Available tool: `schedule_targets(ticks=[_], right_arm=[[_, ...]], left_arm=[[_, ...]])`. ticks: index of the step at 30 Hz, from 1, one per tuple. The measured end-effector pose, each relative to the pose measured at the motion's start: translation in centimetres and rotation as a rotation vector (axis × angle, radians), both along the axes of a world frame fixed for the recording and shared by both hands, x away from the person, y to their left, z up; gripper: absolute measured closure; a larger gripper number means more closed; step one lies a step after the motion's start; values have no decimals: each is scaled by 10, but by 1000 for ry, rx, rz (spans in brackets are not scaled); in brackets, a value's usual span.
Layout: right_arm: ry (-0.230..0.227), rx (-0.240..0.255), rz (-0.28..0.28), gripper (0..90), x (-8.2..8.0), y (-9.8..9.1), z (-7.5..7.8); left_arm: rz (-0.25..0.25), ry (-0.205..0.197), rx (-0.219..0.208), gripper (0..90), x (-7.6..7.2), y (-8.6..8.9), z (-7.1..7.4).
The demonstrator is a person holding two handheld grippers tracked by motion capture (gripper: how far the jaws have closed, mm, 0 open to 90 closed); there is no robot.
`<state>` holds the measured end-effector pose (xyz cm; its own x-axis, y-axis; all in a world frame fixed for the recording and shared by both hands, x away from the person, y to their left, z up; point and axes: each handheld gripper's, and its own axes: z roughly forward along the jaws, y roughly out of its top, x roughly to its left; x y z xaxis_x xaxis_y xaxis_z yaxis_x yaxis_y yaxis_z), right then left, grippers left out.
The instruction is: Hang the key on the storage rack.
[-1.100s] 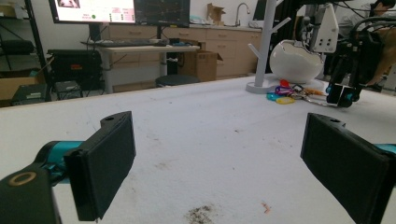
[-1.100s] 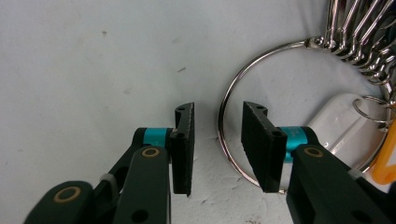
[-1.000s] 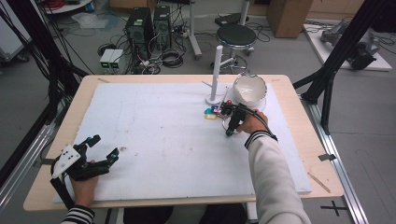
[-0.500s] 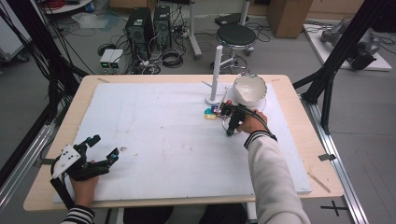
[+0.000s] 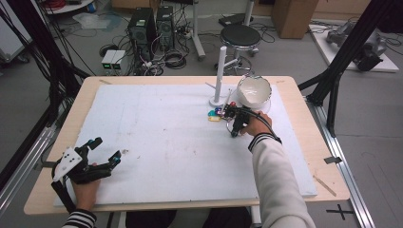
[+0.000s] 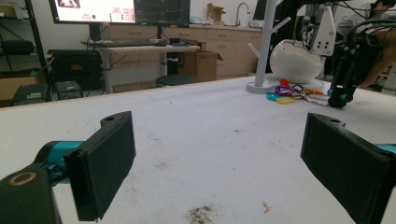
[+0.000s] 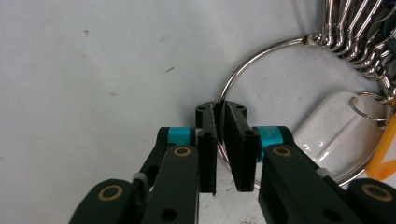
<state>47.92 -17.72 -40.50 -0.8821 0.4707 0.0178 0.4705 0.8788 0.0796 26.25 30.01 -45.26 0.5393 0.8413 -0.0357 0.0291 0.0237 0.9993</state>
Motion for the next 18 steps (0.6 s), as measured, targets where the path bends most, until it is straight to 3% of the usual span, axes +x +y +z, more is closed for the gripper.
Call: schedule_targets(ticks=[10, 18], right_arm=[[2, -31, -4, 855, 0, 3, 1], [-20, 2, -13, 861, -1, -1, 9]], left_arm=[[0, 1, -4, 106, 0, 0, 0], [1, 2, -2, 106, 0, 0, 0]])
